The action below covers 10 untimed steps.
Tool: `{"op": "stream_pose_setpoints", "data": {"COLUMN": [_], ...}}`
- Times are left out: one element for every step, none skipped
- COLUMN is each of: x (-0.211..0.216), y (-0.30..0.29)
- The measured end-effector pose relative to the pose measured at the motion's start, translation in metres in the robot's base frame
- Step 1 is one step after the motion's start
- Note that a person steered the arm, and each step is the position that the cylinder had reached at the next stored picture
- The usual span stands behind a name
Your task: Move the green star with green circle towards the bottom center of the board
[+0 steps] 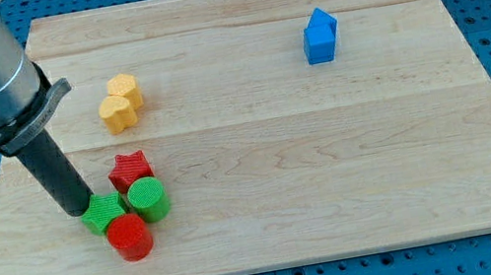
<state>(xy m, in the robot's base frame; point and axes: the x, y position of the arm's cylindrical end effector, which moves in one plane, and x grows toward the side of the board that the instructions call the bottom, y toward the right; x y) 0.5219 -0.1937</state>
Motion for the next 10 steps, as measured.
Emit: {"op": "stream_pose_setpoints", "data": {"x": [0.0,-0.007,-0.023,-0.026,-0.026,-0.026,-0.026,0.005,0.03,0.03], "y": [-0.006,-0.003,-0.003,0.0,0.002,-0.039,-0.081,-0.079,-0.059,-0.017]}}
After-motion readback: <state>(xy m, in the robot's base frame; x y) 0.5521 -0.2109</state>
